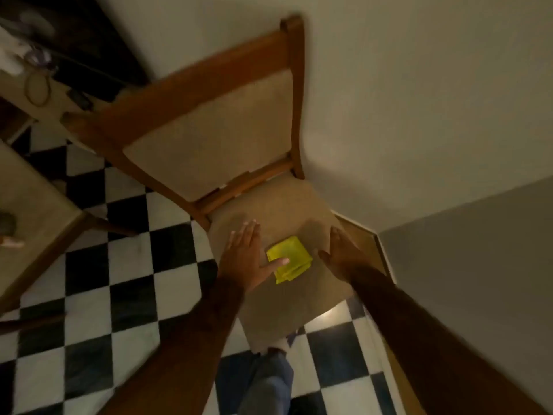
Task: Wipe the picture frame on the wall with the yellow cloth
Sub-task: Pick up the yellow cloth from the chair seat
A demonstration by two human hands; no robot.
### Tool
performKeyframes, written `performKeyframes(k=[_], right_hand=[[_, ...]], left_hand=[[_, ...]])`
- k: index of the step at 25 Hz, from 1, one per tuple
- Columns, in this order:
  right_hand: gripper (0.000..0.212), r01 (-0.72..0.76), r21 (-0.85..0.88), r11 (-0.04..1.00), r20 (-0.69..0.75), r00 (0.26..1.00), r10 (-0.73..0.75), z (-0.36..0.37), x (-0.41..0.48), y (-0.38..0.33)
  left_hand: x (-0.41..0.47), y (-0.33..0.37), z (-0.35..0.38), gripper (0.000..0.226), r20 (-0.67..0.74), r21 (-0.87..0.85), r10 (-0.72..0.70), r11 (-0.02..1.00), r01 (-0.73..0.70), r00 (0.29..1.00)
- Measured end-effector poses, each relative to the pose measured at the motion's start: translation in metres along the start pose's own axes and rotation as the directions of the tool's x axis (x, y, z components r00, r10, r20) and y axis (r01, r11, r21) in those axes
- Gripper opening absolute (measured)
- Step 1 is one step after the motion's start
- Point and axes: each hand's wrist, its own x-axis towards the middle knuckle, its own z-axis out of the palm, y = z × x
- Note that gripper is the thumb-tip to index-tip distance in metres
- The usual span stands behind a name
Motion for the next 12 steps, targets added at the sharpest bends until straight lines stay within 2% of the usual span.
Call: performKeyframes(k=[3, 5, 8, 10, 12], right_hand=[[0.082, -0.068, 0.104, 0.992, 0.148, 0.988, 0.053, 0.043, 0.031, 0.004], [0.077, -0.125, 0.178, 0.976, 0.183, 0.979, 0.092, 0.074, 0.047, 0.007], [0.070, -0.154, 0.296, 0.943, 0.119, 0.985, 0.124, 0.104, 0.057, 0.009], [0.065, -0.158, 0.375, 0.914, 0.085, 0.987, 0.136, 0.111, 0.065, 0.011], [0.059, -0.222, 0.464, 0.857, 0.114, 0.975, 0.190, 0.110, 0.073, 0.013]], left_hand=[[0.024, -0.008, 0.047, 0.101, 0.155, -0.181, -0.113, 0.973, 0.141, 0.981], [0.042, -0.011, 0.079, 0.087, 0.234, -0.297, -0.137, 0.933, 0.205, 0.962], [0.055, -0.009, 0.109, 0.072, 0.198, -0.404, -0.132, 0.892, 0.204, 0.971], [0.063, -0.006, 0.119, 0.062, 0.151, -0.419, -0.192, 0.876, 0.239, 0.970], [0.070, -0.003, 0.123, 0.043, 0.131, -0.441, -0.245, 0.854, 0.278, 0.961]])
